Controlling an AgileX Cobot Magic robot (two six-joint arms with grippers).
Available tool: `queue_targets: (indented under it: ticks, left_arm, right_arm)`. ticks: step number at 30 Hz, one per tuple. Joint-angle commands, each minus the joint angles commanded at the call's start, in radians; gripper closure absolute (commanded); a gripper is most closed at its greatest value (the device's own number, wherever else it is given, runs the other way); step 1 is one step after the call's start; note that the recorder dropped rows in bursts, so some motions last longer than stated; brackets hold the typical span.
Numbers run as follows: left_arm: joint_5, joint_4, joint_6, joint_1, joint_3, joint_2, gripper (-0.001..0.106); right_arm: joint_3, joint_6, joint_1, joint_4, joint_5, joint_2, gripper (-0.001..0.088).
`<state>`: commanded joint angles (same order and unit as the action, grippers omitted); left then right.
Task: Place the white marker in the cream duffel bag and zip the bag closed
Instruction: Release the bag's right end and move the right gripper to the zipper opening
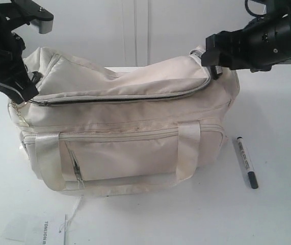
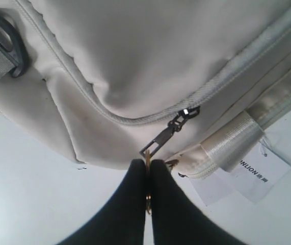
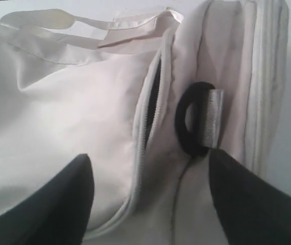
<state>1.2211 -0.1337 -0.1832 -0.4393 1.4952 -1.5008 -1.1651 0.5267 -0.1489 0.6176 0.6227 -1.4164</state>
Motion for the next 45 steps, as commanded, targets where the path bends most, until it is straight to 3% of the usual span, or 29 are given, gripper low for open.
queue_targets:
  ticks: [3, 8, 10, 13, 14, 21, 28, 35, 42, 45]
  left_arm:
    - [0.000, 0.002, -0.003, 0.000, 0.000, 0.000, 0.105]
    - [0.000, 0.010, -0.007, 0.000, 0.000, 0.000, 0.105]
    - [0.000, 0.021, -0.010, 0.000, 0.000, 0.000, 0.105]
    - [0.000, 0.029, -0.019, 0.000, 0.000, 0.000, 0.105]
    - [0.000, 0.029, -0.022, 0.000, 0.000, 0.000, 0.105]
    - [0.000, 0.029, -0.026, 0.000, 0.000, 0.000, 0.105]
    - [0.000, 0.043, -0.028, 0.000, 0.000, 0.000, 0.105]
    - [0.000, 0.051, -0.034, 0.000, 0.000, 0.000, 0.105]
    - [0.000, 0.056, -0.034, 0.000, 0.000, 0.000, 0.105]
    - [0.000, 0.058, -0.034, 0.000, 0.000, 0.000, 0.105]
  right_arm:
    - [0.000, 0.190, -0.011, 0.034, 0.084, 0.044, 0.0247]
    - [0.002, 0.675, -0.084, 0.152, 0.339, 0.045, 0.0247]
    - [0.002, 0.788, -0.147, 0.222, 0.275, 0.024, 0.0247]
    - [-0.010, 0.804, -0.249, 0.242, 0.146, -0.035, 0.0293]
    - [-0.042, 0.804, -0.291, 0.239, 0.144, -0.089, 0.0329]
    - [-0.247, 0.858, -0.458, 0.216, 0.095, -0.306, 0.0332]
    - [-0.305, 0.859, -0.518, 0.170, 0.047, -0.386, 0.0332]
    - [-0.328, 0.859, -0.529, 0.167, -0.014, -0.426, 0.0361]
    - [-0.328, 0.859, -0.529, 0.150, -0.030, -0.445, 0.0477]
    - [-0.328, 0.859, -0.529, 0.127, -0.032, -0.449, 0.0628]
